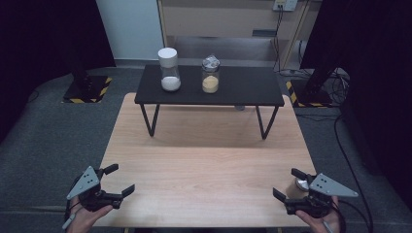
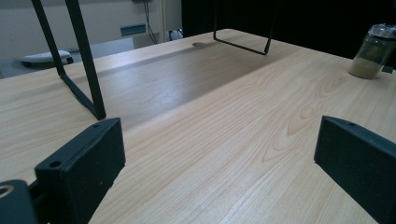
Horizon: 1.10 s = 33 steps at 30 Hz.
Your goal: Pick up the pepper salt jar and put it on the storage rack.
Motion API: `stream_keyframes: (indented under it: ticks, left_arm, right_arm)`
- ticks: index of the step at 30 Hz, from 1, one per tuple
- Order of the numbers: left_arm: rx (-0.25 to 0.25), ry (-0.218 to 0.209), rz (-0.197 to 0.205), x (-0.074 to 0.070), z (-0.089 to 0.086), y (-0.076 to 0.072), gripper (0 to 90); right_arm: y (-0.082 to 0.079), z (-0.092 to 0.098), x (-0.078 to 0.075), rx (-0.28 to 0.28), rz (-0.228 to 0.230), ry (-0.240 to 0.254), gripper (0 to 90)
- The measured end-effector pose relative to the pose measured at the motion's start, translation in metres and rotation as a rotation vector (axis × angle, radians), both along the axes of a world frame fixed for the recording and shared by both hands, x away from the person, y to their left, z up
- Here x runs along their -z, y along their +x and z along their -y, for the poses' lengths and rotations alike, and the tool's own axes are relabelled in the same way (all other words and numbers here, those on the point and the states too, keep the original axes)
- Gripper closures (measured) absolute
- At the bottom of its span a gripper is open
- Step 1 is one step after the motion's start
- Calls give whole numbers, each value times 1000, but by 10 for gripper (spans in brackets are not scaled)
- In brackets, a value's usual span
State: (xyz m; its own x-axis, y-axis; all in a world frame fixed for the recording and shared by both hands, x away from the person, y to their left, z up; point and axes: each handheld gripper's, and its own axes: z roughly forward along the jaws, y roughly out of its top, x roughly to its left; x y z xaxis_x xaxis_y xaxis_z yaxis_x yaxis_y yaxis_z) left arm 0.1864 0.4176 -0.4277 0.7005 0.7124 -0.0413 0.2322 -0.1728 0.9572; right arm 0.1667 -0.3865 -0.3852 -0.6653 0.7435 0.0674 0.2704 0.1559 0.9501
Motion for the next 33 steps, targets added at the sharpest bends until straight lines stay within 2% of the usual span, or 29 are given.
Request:
stream_keyframes:
  ticks: [8,16,22,33]
  left_arm:
    - [0,2,1,0,0,0,8]
    - [-3,5,-2,-1,1,-1,7]
    - [-7,6,-1,-1,1,-1,7]
    - [-8,7,-2,-1,1,-1,7]
  right_arm:
    - [-13,8,-17,24,37,-19,46]
    - [-30,19,-27,83,74,-7,41]
    - [-40,19,-35,146,94,-32,42]
    - [-48,23,-30,216,70,-13,69]
